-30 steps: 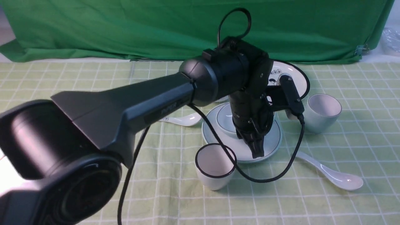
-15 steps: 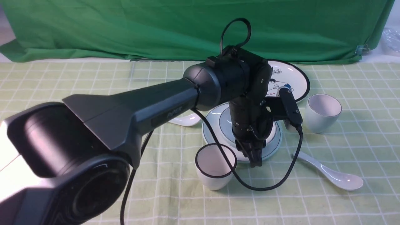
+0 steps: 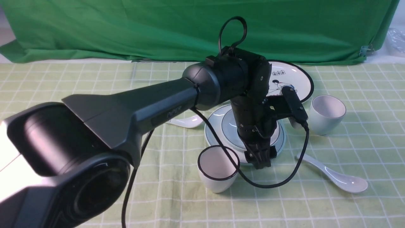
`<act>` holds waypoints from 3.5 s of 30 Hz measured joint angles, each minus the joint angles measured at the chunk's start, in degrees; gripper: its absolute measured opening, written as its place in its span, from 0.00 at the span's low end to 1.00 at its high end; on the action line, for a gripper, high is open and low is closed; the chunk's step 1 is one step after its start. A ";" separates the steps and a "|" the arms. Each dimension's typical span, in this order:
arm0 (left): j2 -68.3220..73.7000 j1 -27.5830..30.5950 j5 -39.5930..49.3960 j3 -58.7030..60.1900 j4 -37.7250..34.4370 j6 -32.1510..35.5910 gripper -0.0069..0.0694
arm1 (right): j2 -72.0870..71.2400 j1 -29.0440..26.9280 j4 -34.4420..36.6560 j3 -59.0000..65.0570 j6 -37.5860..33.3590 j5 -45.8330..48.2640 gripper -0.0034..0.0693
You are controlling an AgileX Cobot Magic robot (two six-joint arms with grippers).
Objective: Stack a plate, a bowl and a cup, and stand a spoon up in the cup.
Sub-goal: Use the left arm to put the blue rice bowl into the blue large plate in the middle, then use the right arm to grab a blue teacup, then use the right arm to put the blue teacup into the blue rice bowl in the middle
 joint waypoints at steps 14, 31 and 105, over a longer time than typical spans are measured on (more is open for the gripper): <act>0.03 0.00 0.56 0.00 -0.49 -0.60 0.66 | 0.97 0.00 0.00 -1.18 0.11 0.73 0.38; -42.08 0.00 7.87 14.10 0.44 -16.70 0.09 | 48.50 0.00 0.00 -29.92 -8.40 1.87 0.44; -95.03 0.00 -25.12 68.45 -4.21 -25.56 0.09 | 80.72 17.22 0.71 -69.14 -7.72 22.96 0.72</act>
